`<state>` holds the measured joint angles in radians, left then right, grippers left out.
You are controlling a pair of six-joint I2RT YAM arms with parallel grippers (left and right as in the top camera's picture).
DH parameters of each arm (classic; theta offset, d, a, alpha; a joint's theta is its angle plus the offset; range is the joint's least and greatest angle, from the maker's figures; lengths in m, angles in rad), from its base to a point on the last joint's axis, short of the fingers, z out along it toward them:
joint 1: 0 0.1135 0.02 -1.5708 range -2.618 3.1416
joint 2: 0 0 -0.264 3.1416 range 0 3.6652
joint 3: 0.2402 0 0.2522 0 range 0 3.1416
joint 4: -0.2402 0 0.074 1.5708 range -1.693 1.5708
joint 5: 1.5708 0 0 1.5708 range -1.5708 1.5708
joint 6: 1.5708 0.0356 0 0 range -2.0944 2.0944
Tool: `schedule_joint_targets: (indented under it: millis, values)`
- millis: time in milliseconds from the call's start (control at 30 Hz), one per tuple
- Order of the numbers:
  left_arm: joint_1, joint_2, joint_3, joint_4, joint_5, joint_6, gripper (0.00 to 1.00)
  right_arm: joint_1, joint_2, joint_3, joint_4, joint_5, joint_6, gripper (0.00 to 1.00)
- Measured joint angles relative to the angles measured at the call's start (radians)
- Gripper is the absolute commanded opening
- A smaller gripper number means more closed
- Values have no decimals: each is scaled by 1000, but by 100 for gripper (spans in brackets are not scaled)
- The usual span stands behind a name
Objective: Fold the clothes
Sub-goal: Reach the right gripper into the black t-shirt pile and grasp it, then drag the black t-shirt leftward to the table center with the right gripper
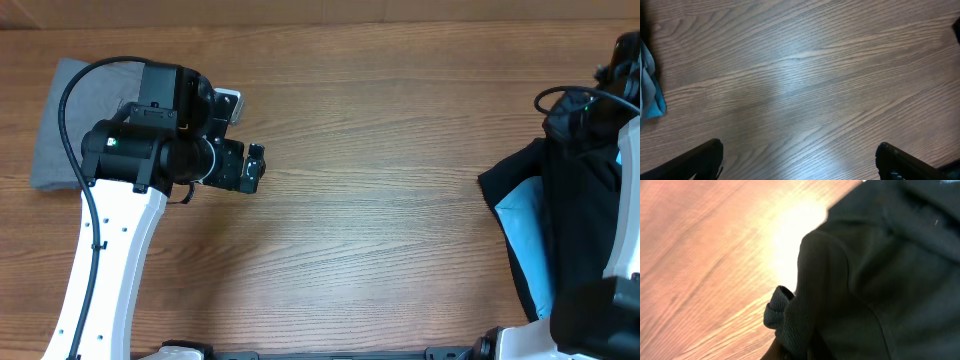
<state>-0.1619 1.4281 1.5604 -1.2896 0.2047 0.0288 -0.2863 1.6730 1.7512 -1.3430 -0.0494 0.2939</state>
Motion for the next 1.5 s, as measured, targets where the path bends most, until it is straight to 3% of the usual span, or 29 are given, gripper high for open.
schedule_joint_targets:
  millis: [400, 667, 867, 933, 1000, 1067, 1100, 1167, 1367, 1500]
  values:
    - [0, 0, 0, -19, -10, 0, 100, 178, -8, 209, 15, -109, -21, 4]
    - [19, 1, 20, -26, -23, -6, 100, 454, -8, 212, 94, -166, 2, 4]
    - [87, 6, 190, -100, -30, -17, 100, 695, 1, 212, 173, -176, 54, 4]
    - [109, 6, 263, -135, -40, -20, 100, 776, 19, 212, 189, -180, 74, 11]
    - [126, 6, 327, -164, -57, -21, 100, 856, 49, 212, 201, -182, 86, 30]
    - [137, 6, 375, -185, -75, -23, 100, 925, 80, 212, 202, -182, 92, 36]
    - [138, 6, 394, -197, -87, -23, 100, 962, 95, 212, 199, -175, 97, 46]
    - [138, 5, 430, -220, -118, -23, 100, 1020, 105, 212, 183, -127, 119, 52]
    - [138, 6, 431, -230, -126, -23, 100, 903, 70, 213, 116, 25, 163, 61]
    - [137, 19, 430, -230, -66, -19, 95, 721, 33, 216, 58, 54, 174, 56]
